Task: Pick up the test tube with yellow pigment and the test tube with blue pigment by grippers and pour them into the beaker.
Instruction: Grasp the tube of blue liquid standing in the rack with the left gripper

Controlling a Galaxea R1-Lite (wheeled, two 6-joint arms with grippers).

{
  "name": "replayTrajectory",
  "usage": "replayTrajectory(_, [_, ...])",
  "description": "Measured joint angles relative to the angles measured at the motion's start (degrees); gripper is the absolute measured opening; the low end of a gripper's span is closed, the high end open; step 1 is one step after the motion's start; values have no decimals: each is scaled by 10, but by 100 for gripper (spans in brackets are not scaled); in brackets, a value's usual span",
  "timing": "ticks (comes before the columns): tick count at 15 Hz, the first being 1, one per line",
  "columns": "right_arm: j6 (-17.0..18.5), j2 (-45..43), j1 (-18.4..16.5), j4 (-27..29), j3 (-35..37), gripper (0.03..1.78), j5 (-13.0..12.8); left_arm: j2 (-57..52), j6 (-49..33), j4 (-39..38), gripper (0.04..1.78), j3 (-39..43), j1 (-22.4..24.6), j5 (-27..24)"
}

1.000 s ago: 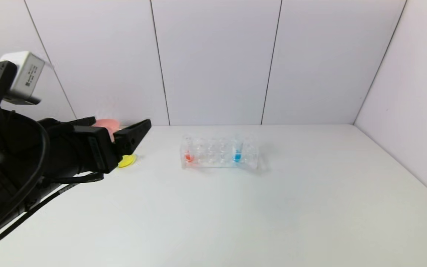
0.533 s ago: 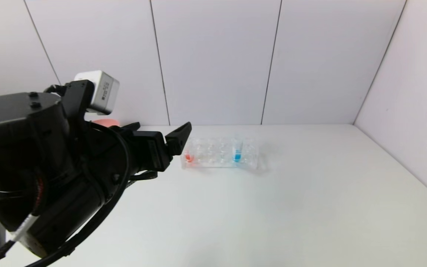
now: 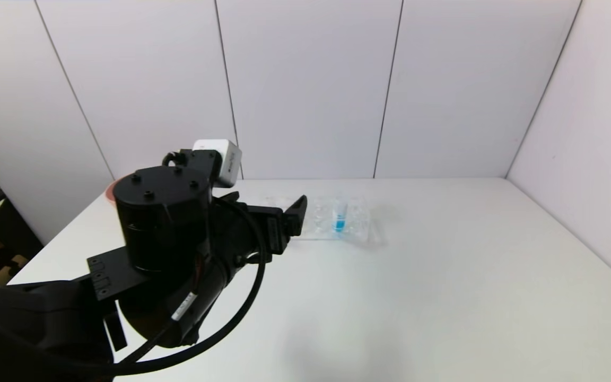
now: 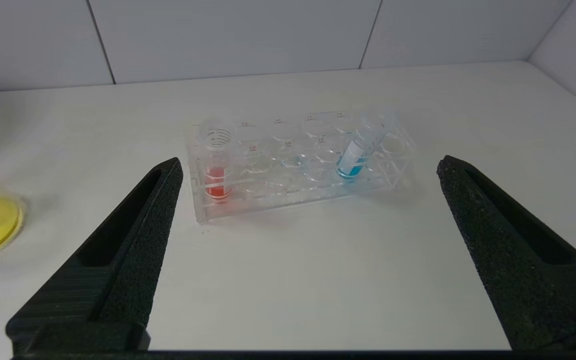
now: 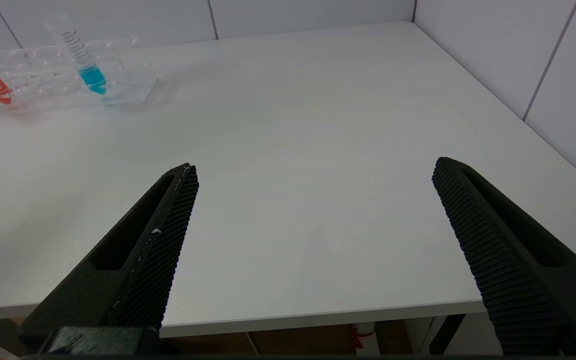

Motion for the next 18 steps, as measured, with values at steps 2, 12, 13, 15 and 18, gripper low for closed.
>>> replayTrajectory(2, [0, 0, 0, 0, 0, 171, 0, 38, 3, -51, 178, -13, 0, -1])
replayTrajectory(12, [0, 0, 0, 0, 0, 171, 0, 192, 5, -111, 178, -104, 0, -8])
replayTrajectory(13, [0, 0, 0, 0, 0, 171, 0, 204, 5, -112, 178, -113, 0, -8])
replayTrajectory(15, [0, 0, 0, 0, 0, 171, 0, 227, 5, -113, 178, -130, 0, -9])
replayTrajectory(18, [0, 0, 0, 0, 0, 171, 0, 257, 5, -113, 178, -156, 0, -10])
